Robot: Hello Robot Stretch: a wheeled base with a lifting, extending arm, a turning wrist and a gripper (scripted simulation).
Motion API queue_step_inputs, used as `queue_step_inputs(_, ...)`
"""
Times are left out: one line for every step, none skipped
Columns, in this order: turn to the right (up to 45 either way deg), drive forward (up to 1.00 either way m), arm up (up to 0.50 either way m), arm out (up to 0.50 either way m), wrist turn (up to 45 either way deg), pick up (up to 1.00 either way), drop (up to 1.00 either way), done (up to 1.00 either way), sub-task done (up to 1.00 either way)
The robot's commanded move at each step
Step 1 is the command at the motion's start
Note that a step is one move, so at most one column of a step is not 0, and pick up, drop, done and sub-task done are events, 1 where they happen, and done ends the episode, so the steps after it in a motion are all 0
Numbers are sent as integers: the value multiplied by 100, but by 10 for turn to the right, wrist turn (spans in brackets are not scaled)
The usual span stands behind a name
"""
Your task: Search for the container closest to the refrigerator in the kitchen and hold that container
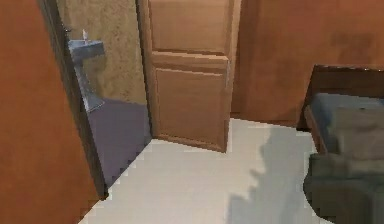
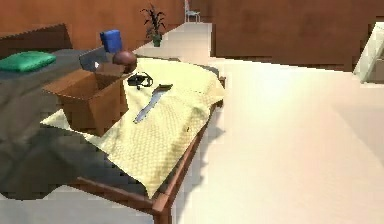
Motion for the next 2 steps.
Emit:
queue_step_inputs(-30,0,0,0,0,0,0,0,0)
queue_step_inputs(-450,0,0,0,0,0,0,0,0)
